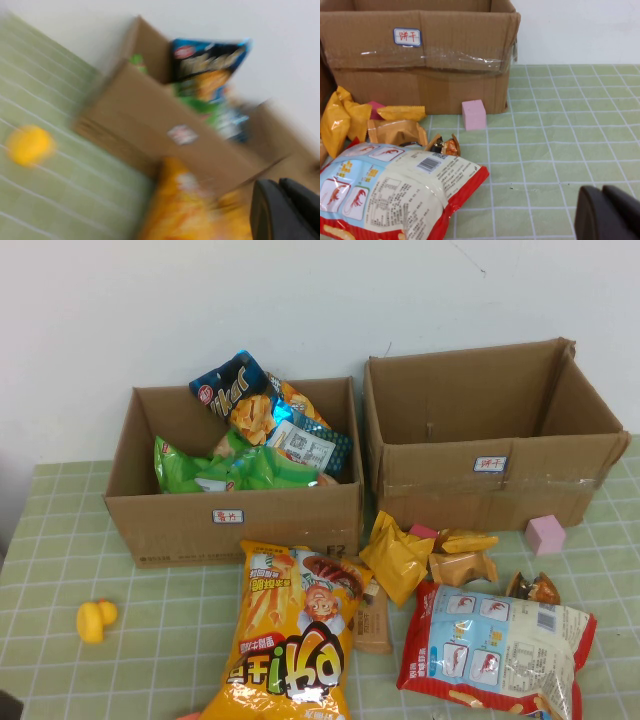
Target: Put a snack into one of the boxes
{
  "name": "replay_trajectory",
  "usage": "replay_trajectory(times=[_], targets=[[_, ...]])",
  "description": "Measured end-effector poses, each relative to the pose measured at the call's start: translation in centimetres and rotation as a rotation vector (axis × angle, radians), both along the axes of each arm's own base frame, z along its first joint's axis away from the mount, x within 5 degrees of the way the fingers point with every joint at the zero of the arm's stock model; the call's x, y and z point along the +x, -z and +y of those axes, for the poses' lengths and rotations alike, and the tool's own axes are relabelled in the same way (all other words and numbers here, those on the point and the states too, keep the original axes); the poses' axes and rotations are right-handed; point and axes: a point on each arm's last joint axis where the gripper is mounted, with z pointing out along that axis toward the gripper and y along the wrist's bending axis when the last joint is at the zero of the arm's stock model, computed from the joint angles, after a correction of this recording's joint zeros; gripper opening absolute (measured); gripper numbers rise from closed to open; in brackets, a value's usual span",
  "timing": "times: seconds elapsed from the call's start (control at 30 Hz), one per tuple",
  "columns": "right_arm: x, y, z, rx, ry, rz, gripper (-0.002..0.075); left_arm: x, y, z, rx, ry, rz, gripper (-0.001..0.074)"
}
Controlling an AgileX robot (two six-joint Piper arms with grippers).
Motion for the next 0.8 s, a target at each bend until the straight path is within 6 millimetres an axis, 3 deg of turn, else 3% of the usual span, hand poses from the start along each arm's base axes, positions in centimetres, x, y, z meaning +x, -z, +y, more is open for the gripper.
replay_trajectory(times=[0.07,0.3,0.47,0.6,0.8], targets=[[0.0,0.0,0.0,0.0,0.0,0.0,-0.0002,0.0,-0.3,-0.1,-0.121,-0.005,-0.013,-0.0003],[0.0,0.0,0.0,0.0,0.0,0.0,-0.0002,0.0,-0.6,-0.2,-0.303,-0.016,-0.021,-0.0003],[0.0,0.0,0.0,0.0,0.0,0.0,-0.0002,0.0,-0.6,-0.2,-0.333,-0.012,-0.022,-0.0003],[0.0,0.0,0.0,0.0,0.0,0.0,-0.0002,-0.2,-1.3,-0.7,-0.098,0.072,-0.03,-0.0003],[0.0,0.0,0.0,0.0,0.0,0.0,-0.0002,-1.4,-7.5,-1.7,0.269,0.227,-0.126,-0.0003]])
